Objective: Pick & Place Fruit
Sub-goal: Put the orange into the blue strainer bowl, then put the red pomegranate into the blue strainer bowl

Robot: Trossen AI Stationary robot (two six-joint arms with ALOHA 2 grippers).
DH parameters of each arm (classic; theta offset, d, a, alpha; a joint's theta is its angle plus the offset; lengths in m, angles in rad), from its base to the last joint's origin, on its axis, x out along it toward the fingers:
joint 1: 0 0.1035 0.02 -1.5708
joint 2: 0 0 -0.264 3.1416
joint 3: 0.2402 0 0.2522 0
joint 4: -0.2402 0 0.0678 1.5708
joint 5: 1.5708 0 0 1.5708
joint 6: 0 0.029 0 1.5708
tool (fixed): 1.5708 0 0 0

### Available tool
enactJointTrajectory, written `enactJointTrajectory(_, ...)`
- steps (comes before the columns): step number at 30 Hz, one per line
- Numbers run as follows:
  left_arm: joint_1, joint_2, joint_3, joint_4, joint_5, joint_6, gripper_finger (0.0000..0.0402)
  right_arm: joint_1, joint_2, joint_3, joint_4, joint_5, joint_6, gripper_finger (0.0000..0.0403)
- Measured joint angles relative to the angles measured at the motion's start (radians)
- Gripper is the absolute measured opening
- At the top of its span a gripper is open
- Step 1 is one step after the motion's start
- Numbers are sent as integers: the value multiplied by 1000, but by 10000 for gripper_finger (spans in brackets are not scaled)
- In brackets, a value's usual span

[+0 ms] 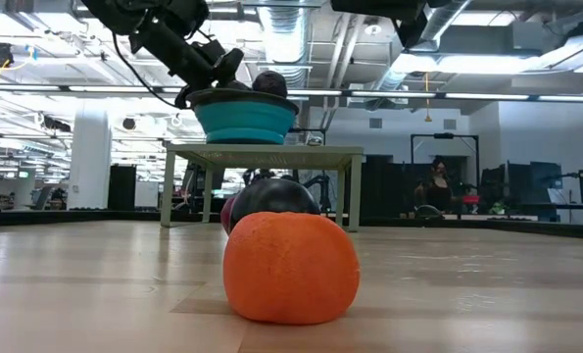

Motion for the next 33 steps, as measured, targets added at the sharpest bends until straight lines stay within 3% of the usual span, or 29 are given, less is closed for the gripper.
enactJointTrajectory(14, 0, -15, 0, -15, 87, -6, 246, 0, 0, 0, -2, 0, 0, 1)
enactJointTrajectory(23, -16, -230, 0, -8, 170, 11, 241, -5, 58, -1, 18, 0, 0, 1)
enactJointTrajectory(28, -109, -374, 0, -20, 240, 93, 227, -16, 140, -1, 98, 0, 0, 1)
enactJointTrajectory(33, -287, -451, 0, -91, 331, 143, 212, -18, 207, -1, 161, -1, 0, 1)
